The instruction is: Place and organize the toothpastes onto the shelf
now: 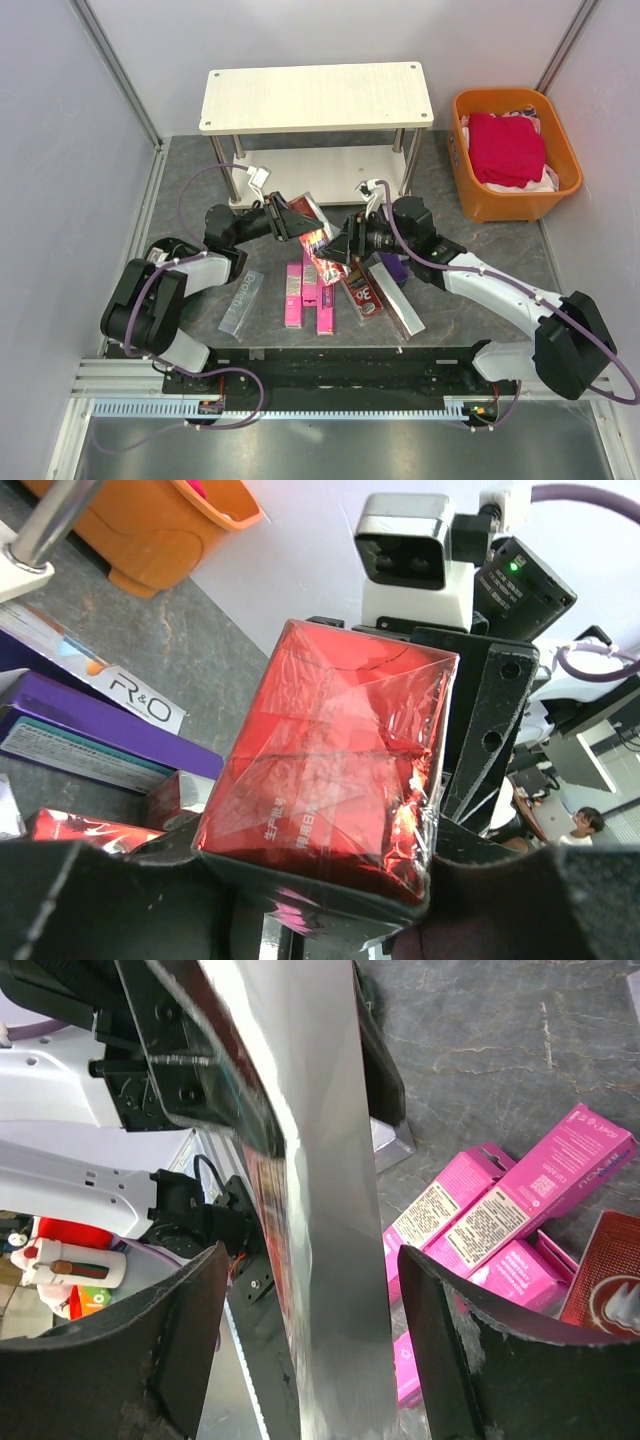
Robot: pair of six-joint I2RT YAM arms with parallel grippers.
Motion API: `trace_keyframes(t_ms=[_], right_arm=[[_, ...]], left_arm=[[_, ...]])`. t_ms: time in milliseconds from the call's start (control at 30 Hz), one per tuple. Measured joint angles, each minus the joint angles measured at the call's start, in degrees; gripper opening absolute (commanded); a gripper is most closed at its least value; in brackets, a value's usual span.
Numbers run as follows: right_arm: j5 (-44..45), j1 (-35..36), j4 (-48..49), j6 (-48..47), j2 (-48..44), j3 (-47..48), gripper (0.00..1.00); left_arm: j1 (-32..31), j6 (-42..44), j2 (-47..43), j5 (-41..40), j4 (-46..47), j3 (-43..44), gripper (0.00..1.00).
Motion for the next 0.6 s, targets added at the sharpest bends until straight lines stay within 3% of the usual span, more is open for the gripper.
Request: trace_keyframes(t_ms=[333, 433, 500, 600], right_arm=[[0.61, 0.02, -3.02, -2.58, -3.1, -2.82, 0.7], [-0.07, 0.02, -3.39, -3.41, -3.1, -3.02, 0.57], [-0.63, 0.04, -3.08, -3.8, -3.13, -3.02, 0.42], [-1.53, 0.22, -2.69, -3.93, -3.13, -3.02, 0.31]], left_arm=[[1.11, 0.09, -3.91, 0.15, -5.01, 0.0, 0.15], [1.16, 0.2, -4.72, 0.26, -5.86, 0.0, 0.15], [1.2, 0.35, -4.94, 0.35, -6.29, 0.0, 0.16], [1.31, 0.61, -5.05, 0.42, -7.43, 0.0, 0.24]])
